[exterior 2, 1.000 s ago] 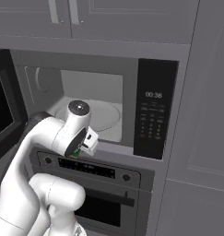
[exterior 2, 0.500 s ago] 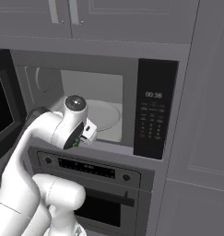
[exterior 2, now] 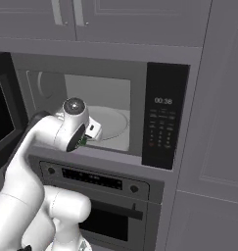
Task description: Place the sponge inside the microwave to prepare for sanitizing.
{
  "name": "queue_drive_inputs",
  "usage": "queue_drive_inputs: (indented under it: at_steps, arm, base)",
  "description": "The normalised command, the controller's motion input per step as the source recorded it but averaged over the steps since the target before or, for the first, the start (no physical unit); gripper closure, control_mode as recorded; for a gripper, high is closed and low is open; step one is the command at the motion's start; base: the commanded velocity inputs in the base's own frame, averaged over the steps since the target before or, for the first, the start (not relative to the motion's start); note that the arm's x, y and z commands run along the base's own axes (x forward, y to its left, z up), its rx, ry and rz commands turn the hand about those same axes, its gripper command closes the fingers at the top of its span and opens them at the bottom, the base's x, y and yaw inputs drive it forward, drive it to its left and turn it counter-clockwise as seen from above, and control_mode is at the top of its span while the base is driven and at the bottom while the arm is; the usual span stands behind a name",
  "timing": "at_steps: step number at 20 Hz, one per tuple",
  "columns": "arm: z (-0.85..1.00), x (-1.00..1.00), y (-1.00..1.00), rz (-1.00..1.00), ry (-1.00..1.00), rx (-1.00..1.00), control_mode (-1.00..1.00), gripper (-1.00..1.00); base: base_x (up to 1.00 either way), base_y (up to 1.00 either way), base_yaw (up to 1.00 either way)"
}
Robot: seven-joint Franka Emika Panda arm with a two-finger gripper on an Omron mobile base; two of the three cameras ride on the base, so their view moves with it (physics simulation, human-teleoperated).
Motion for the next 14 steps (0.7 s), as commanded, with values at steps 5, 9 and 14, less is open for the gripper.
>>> queue_drive_inputs:
  at_steps: [5, 9, 14]
  arm:
    - [0.14, 0.38, 0.11, 0.0, -0.13, -0.12, -1.0, 1.0]
    - [0.16, 0.36, 0.08, 0.0, -0.01, -0.07, -1.0, 1.0]
    - [0.04, 0.41, 0.04, 0.01, 0.03, -0.06, -1.0, 1.0]
  base:
    - [0.0, 0.0, 0.0]
    - [0.0, 0.0, 0.0]
    - [0.0, 0.0, 0.0]
